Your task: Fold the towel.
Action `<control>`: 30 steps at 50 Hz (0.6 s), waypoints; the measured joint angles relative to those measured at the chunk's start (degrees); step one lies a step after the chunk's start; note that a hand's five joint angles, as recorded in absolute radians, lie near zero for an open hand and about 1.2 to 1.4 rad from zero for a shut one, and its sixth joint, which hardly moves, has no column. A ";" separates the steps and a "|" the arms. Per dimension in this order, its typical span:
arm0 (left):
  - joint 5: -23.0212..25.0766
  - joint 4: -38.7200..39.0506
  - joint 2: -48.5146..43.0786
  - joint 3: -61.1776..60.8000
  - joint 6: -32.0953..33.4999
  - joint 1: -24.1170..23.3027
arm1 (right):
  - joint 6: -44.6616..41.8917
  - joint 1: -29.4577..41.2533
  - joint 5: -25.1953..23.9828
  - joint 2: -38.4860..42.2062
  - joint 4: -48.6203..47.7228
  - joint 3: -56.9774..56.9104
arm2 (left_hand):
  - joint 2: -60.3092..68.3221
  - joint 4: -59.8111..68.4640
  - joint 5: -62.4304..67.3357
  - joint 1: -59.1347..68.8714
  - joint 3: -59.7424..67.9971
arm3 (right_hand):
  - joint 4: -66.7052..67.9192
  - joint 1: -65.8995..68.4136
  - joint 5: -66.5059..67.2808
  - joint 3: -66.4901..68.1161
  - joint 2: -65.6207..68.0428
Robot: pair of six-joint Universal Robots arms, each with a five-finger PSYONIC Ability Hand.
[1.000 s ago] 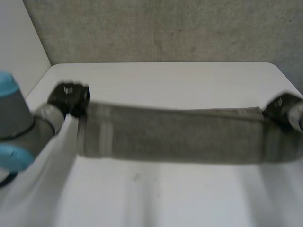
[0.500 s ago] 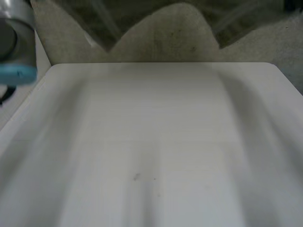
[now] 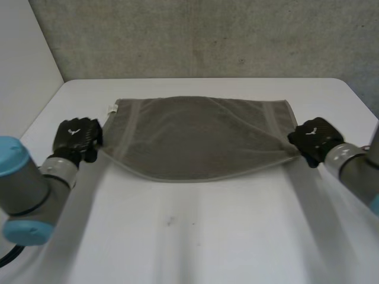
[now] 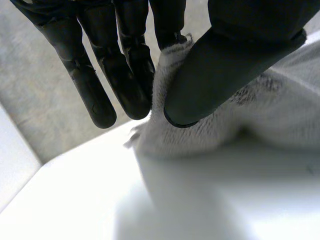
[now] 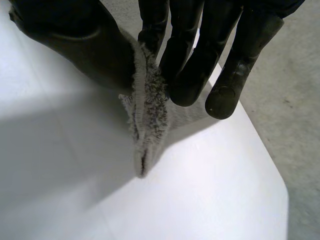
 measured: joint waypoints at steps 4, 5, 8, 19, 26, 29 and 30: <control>0.07 -8.90 10.05 -6.01 4.34 3.35 | -4.58 -4.29 -0.29 -10.30 9.83 3.80 | 0.00 0.00 0.00 0.00 0.00 | 0.00 0.00 0.00 0.03 0.00; 0.12 -10.56 12.51 -7.35 5.24 3.87 | -5.61 -5.16 -0.34 -11.94 12.05 4.28 | 0.00 0.00 0.00 0.00 0.00 | 0.00 0.00 0.00 0.04 0.00; 1.00 -13.82 19.98 -11.01 7.47 4.95 | -9.30 -8.07 -0.58 -16.15 19.50 5.15 | 0.00 0.00 0.00 0.01 0.00 | 0.00 0.00 0.00 0.06 0.00; 9.06 -8.25 17.95 -7.95 9.37 5.09 | -14.26 -10.67 -0.29 -8.29 21.21 -4.74 | 0.00 0.00 0.00 0.28 0.00 | 0.00 0.00 0.27 0.08 0.00; 5.02 -4.41 -1.07 9.18 9.31 -0.36 | -11.24 -4.25 4.61 6.24 18.27 -18.28 | 0.00 0.00 0.00 0.36 0.00 | 0.00 -0.01 0.37 0.08 0.00; 2.02 -4.83 -8.36 17.54 9.28 -1.95 | -9.99 -2.22 7.42 12.17 17.94 -24.94 | 0.00 0.00 0.00 0.37 0.00 | 0.00 -0.01 0.37 0.08 0.00; 1.35 -5.05 -10.01 19.61 9.28 -2.28 | -9.80 -1.92 7.88 13.14 17.92 -26.14 | 0.00 0.00 0.00 0.37 0.00 | 0.00 -0.01 0.36 0.08 0.00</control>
